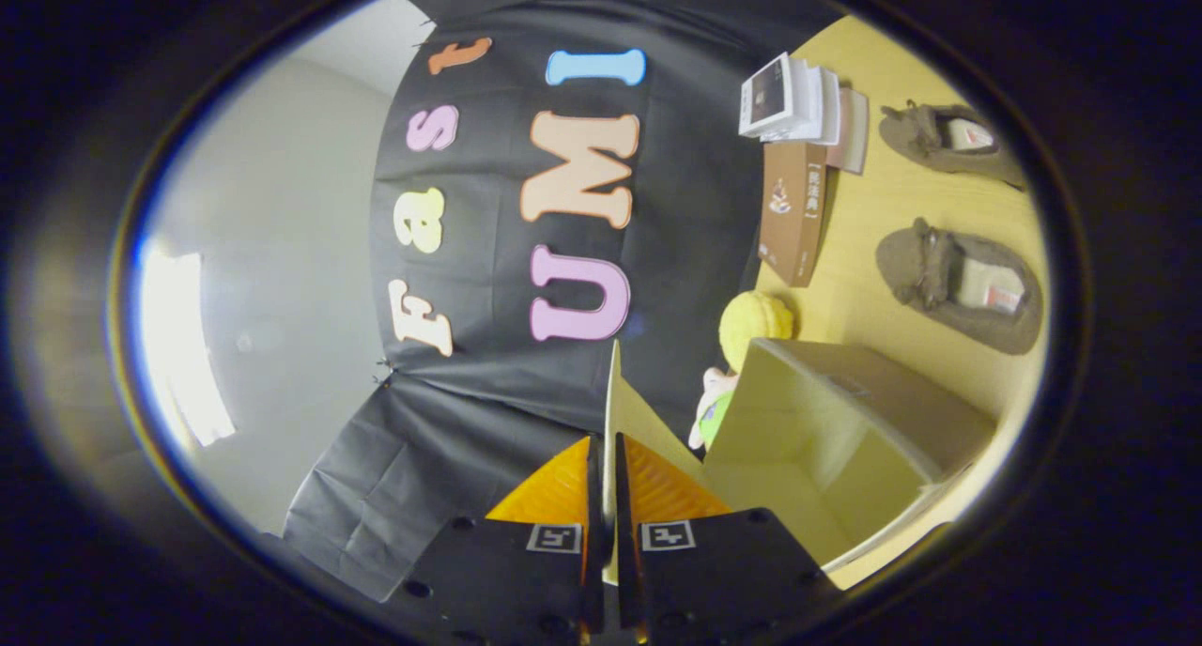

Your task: Open the storage box then place both shoes into the box .Put the left shoe in first, then the right shoe, with the right side of both shoes facing outward in a uniform manner.

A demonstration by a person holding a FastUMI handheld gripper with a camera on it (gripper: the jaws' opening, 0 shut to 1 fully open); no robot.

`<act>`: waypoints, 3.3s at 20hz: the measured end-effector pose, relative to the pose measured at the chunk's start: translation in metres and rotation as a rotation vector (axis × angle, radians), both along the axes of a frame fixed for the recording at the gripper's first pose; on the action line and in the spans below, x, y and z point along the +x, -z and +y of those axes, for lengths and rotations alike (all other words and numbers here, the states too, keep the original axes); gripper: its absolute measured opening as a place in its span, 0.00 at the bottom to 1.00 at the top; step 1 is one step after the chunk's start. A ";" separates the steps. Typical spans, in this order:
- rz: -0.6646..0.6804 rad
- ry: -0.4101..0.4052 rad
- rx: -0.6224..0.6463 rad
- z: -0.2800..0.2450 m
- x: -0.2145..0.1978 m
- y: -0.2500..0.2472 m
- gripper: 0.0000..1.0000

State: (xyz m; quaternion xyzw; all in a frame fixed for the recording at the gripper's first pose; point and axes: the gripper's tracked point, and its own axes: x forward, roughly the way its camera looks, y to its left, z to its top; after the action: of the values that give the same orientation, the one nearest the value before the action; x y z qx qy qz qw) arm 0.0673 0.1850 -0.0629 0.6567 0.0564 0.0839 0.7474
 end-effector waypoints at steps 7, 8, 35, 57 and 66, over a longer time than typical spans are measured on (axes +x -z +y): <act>-0.032 -0.011 -0.260 0.053 -0.002 -0.033 0.12; -0.037 -0.006 -0.308 0.063 -0.002 -0.036 0.12; 0.141 -0.248 -0.816 0.236 -0.030 0.104 1.00; 1.002 -0.150 -1.302 -0.162 -0.028 0.107 0.99; 1.233 -0.435 -1.207 -0.206 -0.028 0.217 0.88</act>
State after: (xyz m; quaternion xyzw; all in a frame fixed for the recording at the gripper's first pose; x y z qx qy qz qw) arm 0.0396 -0.0214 -0.2801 0.0539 0.6066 -0.1886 0.7704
